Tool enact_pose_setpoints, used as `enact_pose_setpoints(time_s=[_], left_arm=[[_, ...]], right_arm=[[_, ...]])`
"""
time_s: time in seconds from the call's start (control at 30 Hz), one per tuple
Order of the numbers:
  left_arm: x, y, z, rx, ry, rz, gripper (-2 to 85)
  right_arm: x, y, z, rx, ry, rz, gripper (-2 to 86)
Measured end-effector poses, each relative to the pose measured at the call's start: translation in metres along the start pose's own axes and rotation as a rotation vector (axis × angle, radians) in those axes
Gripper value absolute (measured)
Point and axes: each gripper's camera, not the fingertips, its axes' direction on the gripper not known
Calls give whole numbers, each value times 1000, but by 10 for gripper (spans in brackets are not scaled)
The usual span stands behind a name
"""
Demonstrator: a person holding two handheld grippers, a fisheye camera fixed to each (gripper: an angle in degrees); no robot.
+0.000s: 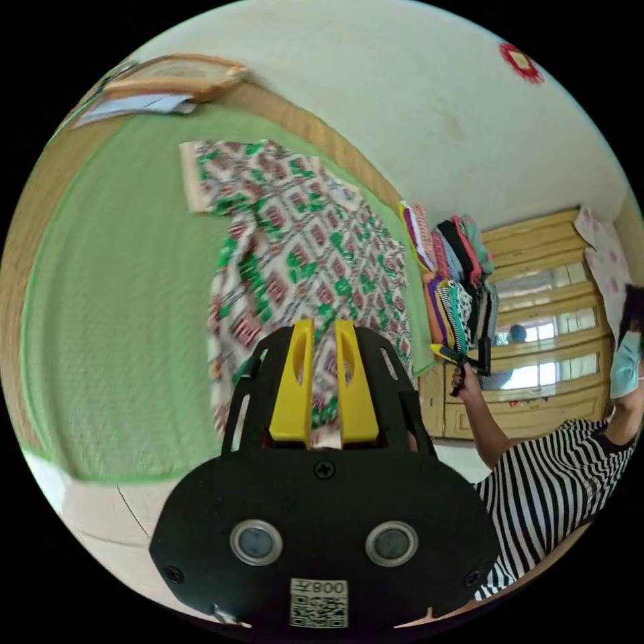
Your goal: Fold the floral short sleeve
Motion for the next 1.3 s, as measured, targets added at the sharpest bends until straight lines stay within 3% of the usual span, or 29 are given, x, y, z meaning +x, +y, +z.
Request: enact_pose_setpoints(time_s=[0.13,0.33,0.63,1.03,1.17,1.3], left_arm=[[41,-123,144,-102,143,236,66],[100,-257,343,-242,184,486,71],[115,-334,532,-312,-3,710,79],[59,-368,632,-307,-257,801,37],[43,-387,638,-314,-253,783,23],[24,-410,620,-269,-115,731,17]], right_arm=[[-27,-83,18,87,122,-64,63],[-44,-162,65,137,249,-92,67],[-49,-169,104,215,361,-91,66],[-39,-176,137,251,368,-84,50],[-31,-179,138,259,344,-78,27],[-23,-184,133,272,309,-81,12]])
